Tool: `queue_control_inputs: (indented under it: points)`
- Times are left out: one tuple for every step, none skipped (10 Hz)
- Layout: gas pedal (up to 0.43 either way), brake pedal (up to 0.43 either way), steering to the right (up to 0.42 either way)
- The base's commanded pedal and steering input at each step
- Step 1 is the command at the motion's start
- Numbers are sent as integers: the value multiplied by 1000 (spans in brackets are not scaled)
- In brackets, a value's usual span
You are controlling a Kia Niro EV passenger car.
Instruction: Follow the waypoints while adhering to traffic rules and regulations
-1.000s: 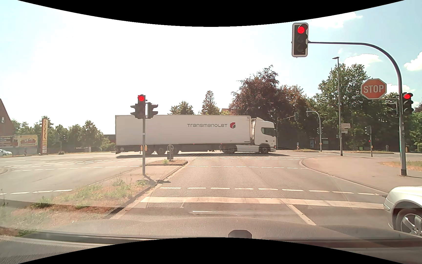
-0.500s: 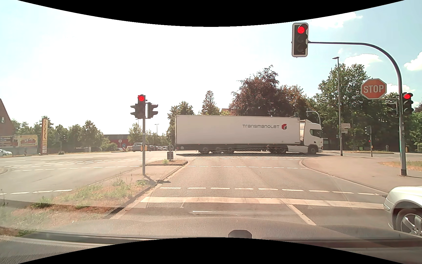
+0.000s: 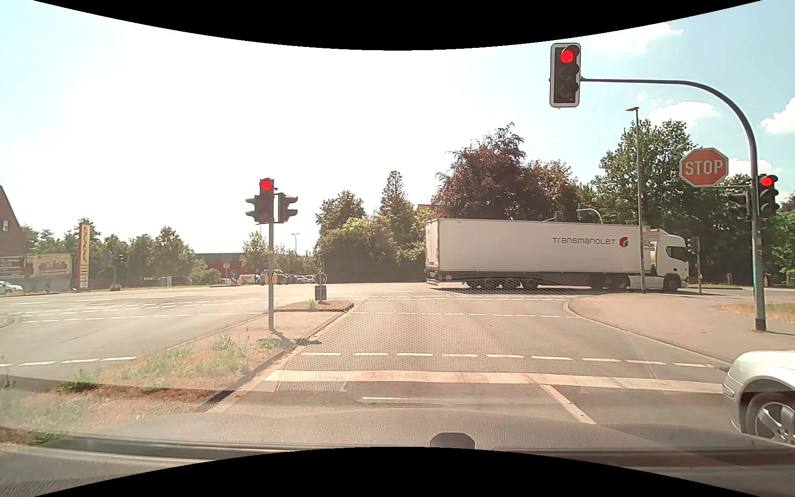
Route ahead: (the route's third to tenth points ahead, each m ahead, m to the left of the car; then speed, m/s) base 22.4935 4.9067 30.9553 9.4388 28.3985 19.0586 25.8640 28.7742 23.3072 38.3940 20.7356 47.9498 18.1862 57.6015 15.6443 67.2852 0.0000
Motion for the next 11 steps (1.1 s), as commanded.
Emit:
queue_control_inputs:
  points:
    - [0,274,0]
    - [0,274,0]
    - [0,274,0]
    - [0,274,0]
    - [0,274,0]
    - [0,274,0]
    - [0,274,0]
    - [0,274,0]
    - [0,274,0]
    - [0,274,0]
    - [0,274,0]
